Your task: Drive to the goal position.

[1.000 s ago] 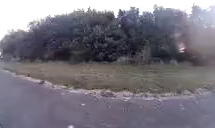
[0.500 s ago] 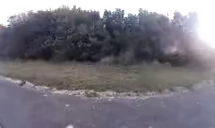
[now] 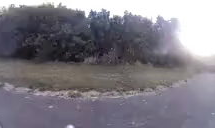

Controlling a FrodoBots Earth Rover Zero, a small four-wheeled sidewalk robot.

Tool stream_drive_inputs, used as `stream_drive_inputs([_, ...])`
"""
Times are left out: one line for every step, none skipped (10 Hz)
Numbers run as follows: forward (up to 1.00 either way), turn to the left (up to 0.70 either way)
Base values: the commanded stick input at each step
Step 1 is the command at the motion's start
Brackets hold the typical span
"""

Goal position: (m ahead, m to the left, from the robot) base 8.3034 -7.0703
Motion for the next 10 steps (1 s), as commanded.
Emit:
stream_drive_inputs([0.00,-0.45])
stream_drive_inputs([0.00,-0.45])
stream_drive_inputs([0.00,-0.45])
stream_drive_inputs([0.00,-0.45])
stream_drive_inputs([0.00,-0.45])
stream_drive_inputs([0.24,-0.41])
stream_drive_inputs([0.45,-0.26])
stream_drive_inputs([0.45,-0.09])
stream_drive_inputs([0.45,0.00])
stream_drive_inputs([0.45,0.00])
